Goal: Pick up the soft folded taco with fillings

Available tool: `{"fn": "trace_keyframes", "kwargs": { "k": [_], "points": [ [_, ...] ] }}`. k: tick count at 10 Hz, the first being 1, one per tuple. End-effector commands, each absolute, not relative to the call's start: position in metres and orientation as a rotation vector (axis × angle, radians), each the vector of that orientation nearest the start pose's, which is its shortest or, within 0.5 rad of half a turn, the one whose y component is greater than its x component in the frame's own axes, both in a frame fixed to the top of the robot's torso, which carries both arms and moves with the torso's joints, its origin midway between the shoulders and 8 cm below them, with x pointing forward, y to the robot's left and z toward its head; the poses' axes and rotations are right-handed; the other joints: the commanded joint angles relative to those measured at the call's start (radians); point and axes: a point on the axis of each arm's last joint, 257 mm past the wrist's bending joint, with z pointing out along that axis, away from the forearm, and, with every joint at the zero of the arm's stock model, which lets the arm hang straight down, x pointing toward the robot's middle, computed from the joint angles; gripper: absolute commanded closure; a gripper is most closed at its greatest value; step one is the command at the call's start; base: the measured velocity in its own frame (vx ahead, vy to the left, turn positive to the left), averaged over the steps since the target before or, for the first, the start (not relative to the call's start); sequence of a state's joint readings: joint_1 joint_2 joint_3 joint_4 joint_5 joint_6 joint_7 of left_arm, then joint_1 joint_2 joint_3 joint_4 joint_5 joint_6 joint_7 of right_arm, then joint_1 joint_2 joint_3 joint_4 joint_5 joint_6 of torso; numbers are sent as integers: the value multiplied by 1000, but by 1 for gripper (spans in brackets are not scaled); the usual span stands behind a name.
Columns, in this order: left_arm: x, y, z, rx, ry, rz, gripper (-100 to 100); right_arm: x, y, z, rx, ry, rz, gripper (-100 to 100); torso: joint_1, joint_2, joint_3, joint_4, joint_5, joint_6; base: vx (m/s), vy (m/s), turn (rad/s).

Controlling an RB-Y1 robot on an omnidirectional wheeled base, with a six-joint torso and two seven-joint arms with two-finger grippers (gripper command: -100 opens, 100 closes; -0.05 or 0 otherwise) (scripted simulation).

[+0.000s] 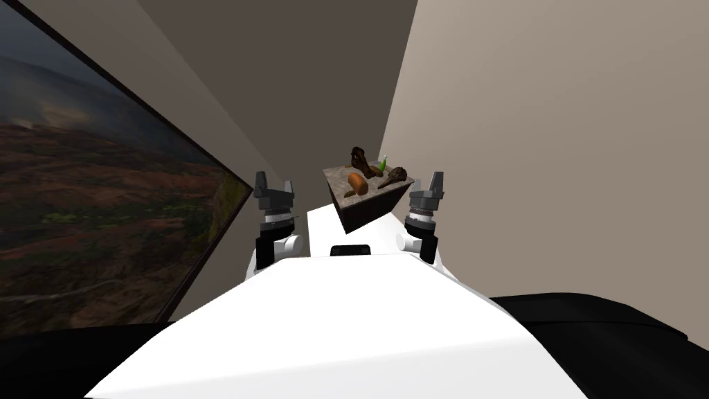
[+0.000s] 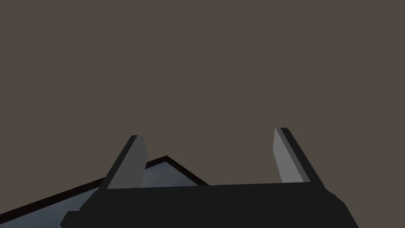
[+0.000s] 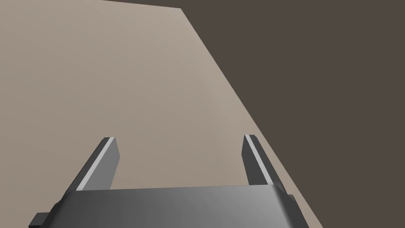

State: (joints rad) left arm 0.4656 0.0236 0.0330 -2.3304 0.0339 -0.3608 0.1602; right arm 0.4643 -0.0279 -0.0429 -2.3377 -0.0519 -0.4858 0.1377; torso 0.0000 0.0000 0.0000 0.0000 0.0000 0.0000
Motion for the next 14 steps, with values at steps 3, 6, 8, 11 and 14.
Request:
{"fn": "trace_keyframes", "kwargs": {
  "k": [3, 6, 8, 11, 14],
  "points": [
    [375, 289, 14, -821, 699, -1456, -100, 333, -289, 60, 554, 580, 1195, 0, -2, -1, -1, 0, 0, 0, 19, -28, -58],
    [391, 293, -7, -910, 767, -1478, -100, 333, -289, 60, 554, 580, 1195, 0, -3, -3, -2, -1, -1, 0, 40, -44, -70],
    [400, 296, -19, -965, 802, -1478, -100, 333, -289, 60, 554, 580, 1195, 0, -2, -2, -1, -1, -1, 0, 21, -27, -45],
    [411, 300, -36, -1050, 847, -1492, -100, 333, -289, 60, 554, 580, 1195, 0, -3, -2, -1, -1, -1, 0, 35, -40, -68],
    [419, 303, -51, -1118, 883, -1487, -100, 333, -289, 60, 554, 580, 1195, 0, -2, -2, -1, 0, 0, 0, 25, -26, -50]
  ]
}}
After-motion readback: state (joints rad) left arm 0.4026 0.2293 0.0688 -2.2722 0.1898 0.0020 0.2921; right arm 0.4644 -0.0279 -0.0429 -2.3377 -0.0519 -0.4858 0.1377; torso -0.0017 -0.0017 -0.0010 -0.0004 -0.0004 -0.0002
